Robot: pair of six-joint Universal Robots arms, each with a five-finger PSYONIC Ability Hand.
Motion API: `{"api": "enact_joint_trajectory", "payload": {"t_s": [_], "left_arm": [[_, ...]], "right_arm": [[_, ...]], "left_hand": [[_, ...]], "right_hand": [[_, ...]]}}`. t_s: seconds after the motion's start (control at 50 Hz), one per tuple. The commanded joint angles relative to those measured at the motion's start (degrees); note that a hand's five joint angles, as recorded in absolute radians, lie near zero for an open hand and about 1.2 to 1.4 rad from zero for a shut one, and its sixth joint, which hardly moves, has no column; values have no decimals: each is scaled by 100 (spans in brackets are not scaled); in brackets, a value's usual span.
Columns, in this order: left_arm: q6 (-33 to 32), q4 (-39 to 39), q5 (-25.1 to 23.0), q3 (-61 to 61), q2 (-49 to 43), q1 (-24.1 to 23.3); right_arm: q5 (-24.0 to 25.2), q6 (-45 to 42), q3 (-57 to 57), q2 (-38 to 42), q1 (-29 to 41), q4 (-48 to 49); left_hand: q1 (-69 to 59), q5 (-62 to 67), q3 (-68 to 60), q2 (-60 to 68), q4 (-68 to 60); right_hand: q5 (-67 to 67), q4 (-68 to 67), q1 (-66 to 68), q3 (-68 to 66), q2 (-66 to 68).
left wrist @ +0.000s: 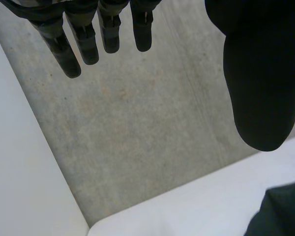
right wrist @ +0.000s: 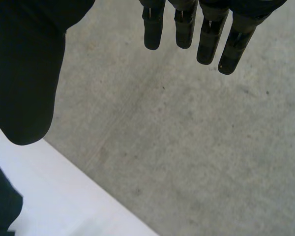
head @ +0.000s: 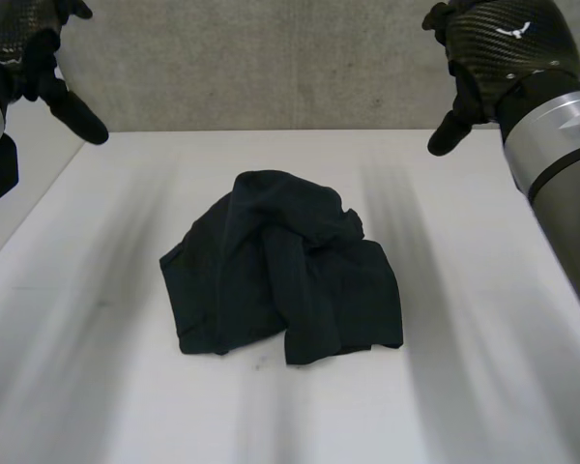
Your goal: Fold the shorts.
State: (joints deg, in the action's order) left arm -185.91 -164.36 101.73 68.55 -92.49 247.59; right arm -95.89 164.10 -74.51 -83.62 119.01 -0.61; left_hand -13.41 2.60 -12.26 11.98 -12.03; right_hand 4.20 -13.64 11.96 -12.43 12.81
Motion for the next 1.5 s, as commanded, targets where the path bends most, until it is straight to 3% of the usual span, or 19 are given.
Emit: {"api": "enact_joint_trajectory", "payload": {"t_s": [0.02,0.36,0.44,0.52,0.6,0.68,0.78,0.86,1.0,1.14,1.32,1.4,1.5], "left_arm": [[-297,106,4,62,3,-18],[-279,88,13,80,-59,-36],[-314,-25,-13,176,-155,-36],[-332,-403,-285,176,-725,-27],[-341,-615,-864,115,-1384,52],[-349,-650,-1313,-130,-2254,236],[-279,-597,-1437,-876,-3465,605],[-288,-527,-1437,-1265,-4100,632],[-305,-404,-1472,-1467,-4514,676],[-332,-395,-1481,-1564,-4778,632],[-349,-150,-1568,-1784,-5068,509],[-385,-26,-1753,-1801,-5060,456],[-385,-52,-1438,-1819,-4806,456]], "right_arm": [[105,579,534,118,-159,-879],[448,817,490,197,-440,-914],[807,607,350,293,-423,-932],[1482,124,-53,390,-370,-897],[1976,-228,-554,425,-414,-879],[2223,-256,-1090,426,-440,-696],[2285,-256,-1776,434,-484,-177],[2294,-264,-2313,425,-660,271],[2338,-282,-2928,417,-923,957],[2338,-308,-2964,417,-933,1010],[2320,-326,-3017,417,-897,1054],[2320,-326,-3008,417,-924,1054],[2320,-326,-3008,417,-924,1054]], "left_hand": [[337,-255,222,-193,199],[341,-260,226,-198,203],[341,-260,226,-198,203],[303,-221,188,-159,165],[219,-137,104,-75,81],[169,-87,54,-25,31],[-267,348,-381,410,-404],[-588,670,-703,732,-726],[-807,889,-922,951,-945],[-874,956,-989,1018,-1012],[-3898,3980,-4013,4042,-4036],[-6650,6731,-6764,6793,-6787],[-6659,6740,-6774,6802,-6797]], "right_hand": [[-420,364,-196,243,-281],[-420,364,-196,243,-281],[-420,364,-196,243,-281],[-420,364,-196,243,-281],[-420,364,-196,243,-281],[-420,364,-196,243,-281],[-420,364,-196,243,-281],[-420,364,-196,243,-281],[-420,364,-196,243,-281],[-420,364,-196,243,-281],[-420,364,-196,243,-281],[-420,364,-196,243,-281],[-420,364,-196,243,-281]]}}
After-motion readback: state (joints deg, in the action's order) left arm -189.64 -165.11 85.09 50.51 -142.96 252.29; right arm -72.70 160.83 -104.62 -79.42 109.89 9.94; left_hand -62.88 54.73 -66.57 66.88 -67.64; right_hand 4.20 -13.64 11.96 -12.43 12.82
